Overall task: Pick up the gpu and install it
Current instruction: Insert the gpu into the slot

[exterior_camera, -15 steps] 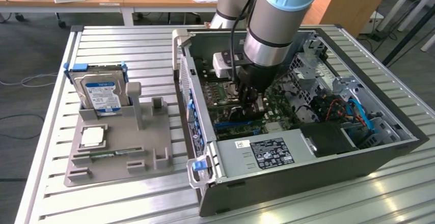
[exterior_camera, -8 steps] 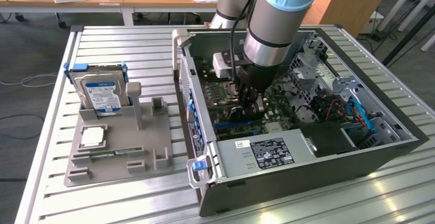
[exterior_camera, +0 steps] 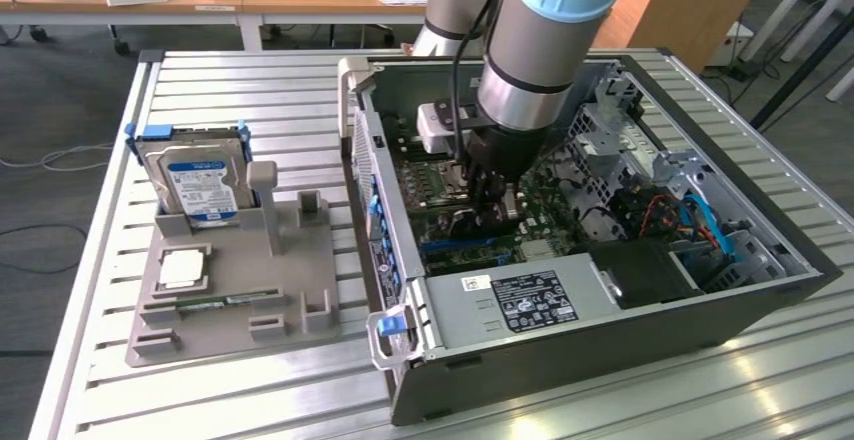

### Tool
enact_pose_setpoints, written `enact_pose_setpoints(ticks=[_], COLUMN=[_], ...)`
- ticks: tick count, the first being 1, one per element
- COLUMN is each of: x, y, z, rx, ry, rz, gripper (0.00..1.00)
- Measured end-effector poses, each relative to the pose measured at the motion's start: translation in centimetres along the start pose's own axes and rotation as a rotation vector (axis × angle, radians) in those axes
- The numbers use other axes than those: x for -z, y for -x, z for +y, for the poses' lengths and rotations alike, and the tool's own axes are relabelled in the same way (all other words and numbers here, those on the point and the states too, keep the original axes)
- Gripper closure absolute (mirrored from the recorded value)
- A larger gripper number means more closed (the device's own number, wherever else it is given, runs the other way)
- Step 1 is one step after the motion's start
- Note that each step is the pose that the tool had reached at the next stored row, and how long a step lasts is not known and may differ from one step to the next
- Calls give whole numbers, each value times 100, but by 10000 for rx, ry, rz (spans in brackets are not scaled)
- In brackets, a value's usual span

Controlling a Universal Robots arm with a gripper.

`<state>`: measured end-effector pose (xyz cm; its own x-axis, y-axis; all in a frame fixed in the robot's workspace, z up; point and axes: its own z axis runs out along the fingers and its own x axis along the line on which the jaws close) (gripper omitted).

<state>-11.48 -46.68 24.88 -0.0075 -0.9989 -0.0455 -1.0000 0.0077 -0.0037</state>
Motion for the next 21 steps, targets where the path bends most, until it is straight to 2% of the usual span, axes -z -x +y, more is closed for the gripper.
enact_pose_setpoints(ticks=[21], x=[0], y=[16], z=[15], rx=[-4], ry=[0], rz=[2], gripper=[73])
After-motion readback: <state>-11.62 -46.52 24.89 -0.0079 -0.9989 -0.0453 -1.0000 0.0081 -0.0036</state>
